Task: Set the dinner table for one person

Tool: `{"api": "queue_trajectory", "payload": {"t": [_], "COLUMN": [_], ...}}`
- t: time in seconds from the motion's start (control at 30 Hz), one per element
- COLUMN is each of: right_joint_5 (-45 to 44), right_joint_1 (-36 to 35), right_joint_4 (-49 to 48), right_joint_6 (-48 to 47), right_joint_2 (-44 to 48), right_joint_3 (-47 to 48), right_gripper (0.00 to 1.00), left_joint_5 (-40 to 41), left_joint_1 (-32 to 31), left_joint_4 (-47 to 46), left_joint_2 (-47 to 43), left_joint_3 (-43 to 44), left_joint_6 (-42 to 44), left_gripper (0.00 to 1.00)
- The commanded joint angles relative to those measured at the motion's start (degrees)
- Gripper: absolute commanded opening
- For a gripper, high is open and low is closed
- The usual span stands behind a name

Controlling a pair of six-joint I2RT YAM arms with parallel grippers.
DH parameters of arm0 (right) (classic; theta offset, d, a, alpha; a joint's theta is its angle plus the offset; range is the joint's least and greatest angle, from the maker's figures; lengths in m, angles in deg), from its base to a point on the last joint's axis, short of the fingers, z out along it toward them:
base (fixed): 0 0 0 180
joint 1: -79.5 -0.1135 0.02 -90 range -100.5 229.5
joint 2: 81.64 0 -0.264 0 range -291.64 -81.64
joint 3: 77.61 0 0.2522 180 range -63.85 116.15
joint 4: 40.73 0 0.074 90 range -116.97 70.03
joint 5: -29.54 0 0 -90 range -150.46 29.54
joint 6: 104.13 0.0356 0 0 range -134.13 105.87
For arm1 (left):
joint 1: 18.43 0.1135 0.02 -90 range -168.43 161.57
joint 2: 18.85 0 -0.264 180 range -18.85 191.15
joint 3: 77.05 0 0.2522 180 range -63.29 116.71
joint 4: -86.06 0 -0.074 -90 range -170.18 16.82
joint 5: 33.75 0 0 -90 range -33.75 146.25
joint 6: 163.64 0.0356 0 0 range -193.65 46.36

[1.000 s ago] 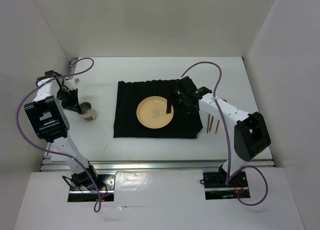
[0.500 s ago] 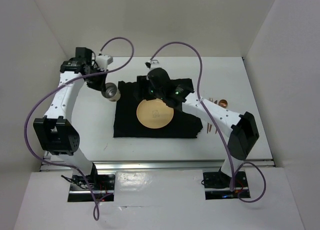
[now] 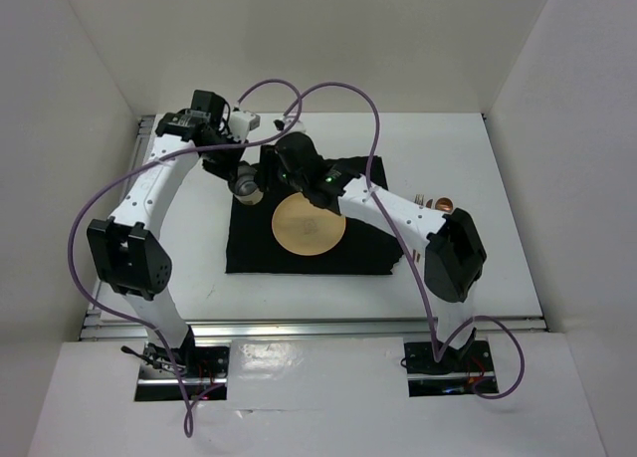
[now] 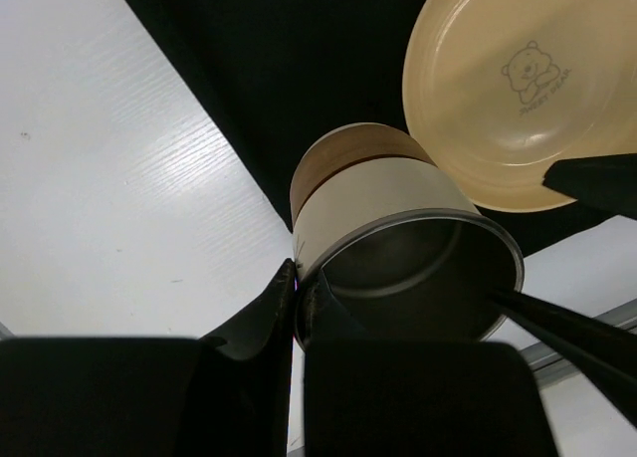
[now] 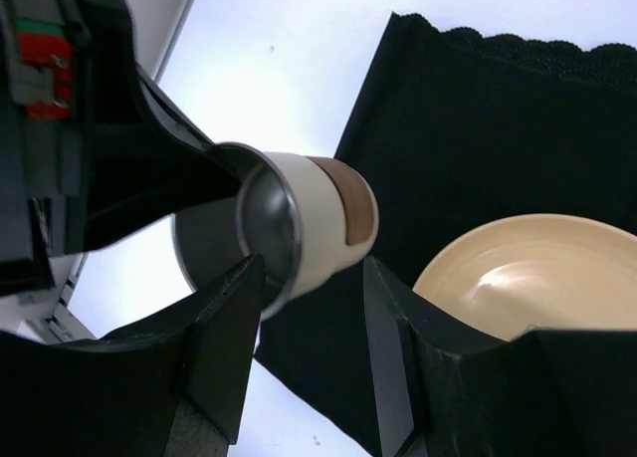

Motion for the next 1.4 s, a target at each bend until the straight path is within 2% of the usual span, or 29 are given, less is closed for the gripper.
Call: {"api": "queue_trajectory", "payload": {"t": [0.0, 0.17, 0.27, 0.4, 0.43, 0.53, 0.57, 0.6, 0.7, 0.73, 0.83, 0.97, 1.23, 1.37], "right_joint_5": [0.19, 0.71, -0.68, -3.41, -3.42, -3.42, -4.11, -4.90, -7.80, -9.72, -8.62, -5.71, -8.51, -7.99], "right_joint_1": [-0.18, -0.18, -0.18, -0.18, -0.18, -0.18, -0.18, -0.18, -0.18, -0.18, 3.85, 10.97, 23.80, 28.11], "right_joint_4": [-5.20, -5.92, -0.92, 1.29, 1.29, 1.99, 2.60, 3.31, 5.33, 7.42, 12.78, 14.74, 23.61, 24.23], "right_joint_6": [0.78, 0.78, 1.48, 2.01, 2.01, 2.01, 2.01, 2.01, 1.32, 0.79, -1.06, -4.38, -10.81, -10.82], "right_joint_2": [0.38, 1.09, -1.89, -2.52, -2.52, -2.52, -2.52, -3.12, -3.13, -3.13, -3.83, -1.73, -5.41, -7.69], "right_joint_3": [-0.97, -2.21, 1.30, -0.18, -0.19, -0.19, -0.19, 0.42, 2.26, 3.14, 6.13, 5.00, 7.90, 8.43], "right_gripper": [0.52, 0.49, 0.45, 0.41, 0.38, 0.17, 0.00, 0.00, 0.00, 0.00, 0.00, 0.00, 0.00, 0.00], "left_joint_5": [0.91, 0.91, -0.23, -0.75, -0.76, -2.33, -3.12, -3.13, -4.45, -5.06, -3.67, 0.30, -2.77, -5.23], "left_joint_1": [-1.18, -2.50, -3.03, -3.03, -3.03, -3.03, -3.03, -3.03, -3.03, -3.03, -3.03, -1.11, 11.54, 14.19], "left_joint_4": [0.34, 0.34, 0.34, 0.34, 0.34, 0.34, -0.18, -0.18, -0.18, -0.18, -0.18, -0.71, -1.85, -1.85], "left_joint_2": [0.22, 0.74, 0.74, -0.48, -0.49, -1.63, -2.15, -2.16, -3.47, -4.00, -5.14, -6.73, -9.27, -9.28], "left_joint_3": [2.46, 1.23, 1.23, 1.85, 1.07, -0.69, -1.48, -1.49, -2.02, -2.02, -1.23, -0.52, -6.05, -7.99], "left_joint_6": [-1.50, -1.50, -1.50, -2.02, -2.02, -2.02, -2.02, -2.02, -1.50, -1.50, -1.50, -2.63, -3.17, -3.17], "left_gripper": [0.00, 0.00, 0.00, 0.00, 0.00, 0.00, 0.00, 0.00, 0.17, 0.36, 0.42, 0.72, 0.73, 0.73]}}
